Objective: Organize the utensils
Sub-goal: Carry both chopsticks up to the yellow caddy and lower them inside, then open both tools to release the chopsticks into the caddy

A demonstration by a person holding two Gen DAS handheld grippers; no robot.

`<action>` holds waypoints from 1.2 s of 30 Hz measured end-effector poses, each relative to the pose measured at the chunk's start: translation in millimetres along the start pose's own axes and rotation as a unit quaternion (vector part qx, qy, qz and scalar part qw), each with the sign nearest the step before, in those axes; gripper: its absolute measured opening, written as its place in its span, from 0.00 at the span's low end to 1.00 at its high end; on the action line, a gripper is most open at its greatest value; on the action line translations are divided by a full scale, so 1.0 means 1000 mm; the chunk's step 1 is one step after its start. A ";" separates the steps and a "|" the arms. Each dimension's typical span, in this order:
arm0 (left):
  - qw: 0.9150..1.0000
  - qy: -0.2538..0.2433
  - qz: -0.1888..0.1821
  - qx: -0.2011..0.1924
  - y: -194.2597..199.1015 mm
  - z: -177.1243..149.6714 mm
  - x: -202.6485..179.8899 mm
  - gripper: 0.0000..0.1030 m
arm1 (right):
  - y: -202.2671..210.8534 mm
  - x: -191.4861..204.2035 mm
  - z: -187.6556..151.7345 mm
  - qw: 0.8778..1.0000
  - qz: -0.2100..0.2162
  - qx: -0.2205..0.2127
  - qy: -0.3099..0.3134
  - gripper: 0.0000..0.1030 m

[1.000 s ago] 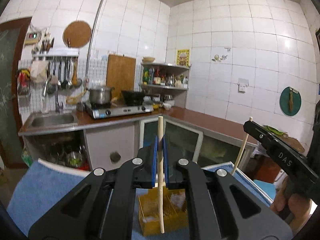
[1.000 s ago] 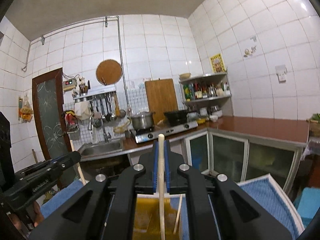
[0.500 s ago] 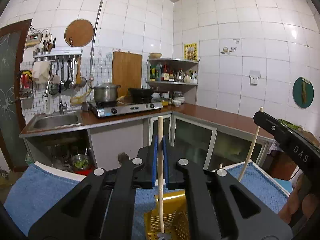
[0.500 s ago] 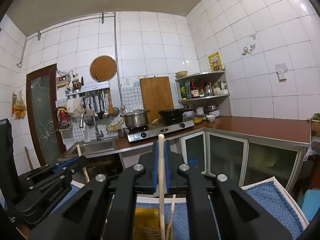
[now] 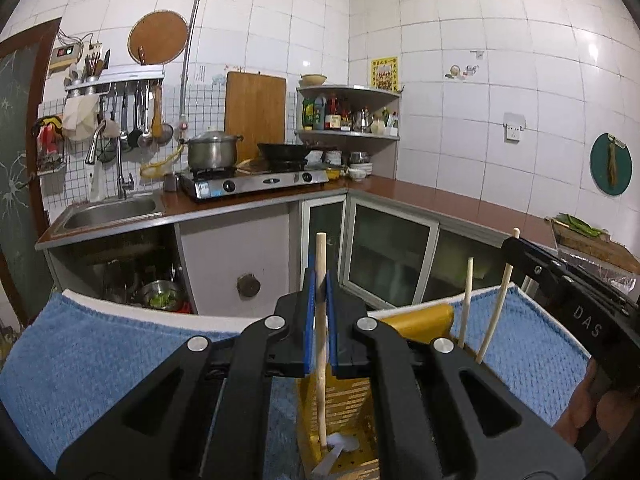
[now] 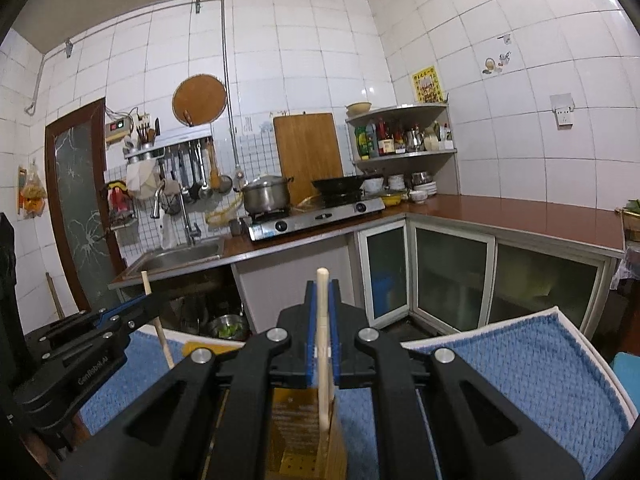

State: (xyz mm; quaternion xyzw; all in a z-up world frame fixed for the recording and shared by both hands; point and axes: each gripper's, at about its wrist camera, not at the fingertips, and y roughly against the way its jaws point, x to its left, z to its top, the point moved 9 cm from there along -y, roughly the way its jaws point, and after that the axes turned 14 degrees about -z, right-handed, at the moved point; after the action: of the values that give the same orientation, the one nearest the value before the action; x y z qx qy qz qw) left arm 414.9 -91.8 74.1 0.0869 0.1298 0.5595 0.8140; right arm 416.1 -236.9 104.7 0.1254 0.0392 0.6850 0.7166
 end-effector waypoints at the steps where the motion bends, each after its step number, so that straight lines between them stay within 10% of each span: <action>1: 1.000 0.001 0.001 0.003 0.000 -0.005 0.002 0.04 | -0.001 0.000 -0.003 1.000 -0.001 0.003 0.001 0.06; 14: 0.999 0.026 -0.005 0.032 0.007 -0.026 0.015 0.05 | 0.002 -0.001 -0.028 1.000 -0.007 0.029 0.010 0.06; 17: 0.999 0.032 -0.001 0.032 0.017 -0.018 0.019 0.24 | 0.004 0.002 -0.026 0.999 -0.004 0.044 0.017 0.08; 20: 0.999 0.038 0.002 0.022 0.033 -0.010 0.021 0.54 | 0.012 0.001 -0.020 0.999 -0.011 0.044 0.022 0.35; 29: 0.997 0.065 0.017 0.044 0.079 -0.006 0.035 0.87 | 0.052 -0.013 -0.020 0.996 -0.049 0.064 0.032 0.42; 36: 0.990 0.093 0.025 0.100 0.096 -0.055 0.047 0.93 | 0.073 -0.030 -0.076 0.989 -0.068 0.131 0.027 0.44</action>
State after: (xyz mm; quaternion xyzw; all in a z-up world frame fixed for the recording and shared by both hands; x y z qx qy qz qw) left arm 328.4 -13.7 43.5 0.1185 0.2579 0.5699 0.7711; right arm 326.5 -254.6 45.2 0.1971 0.1565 0.6264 0.7378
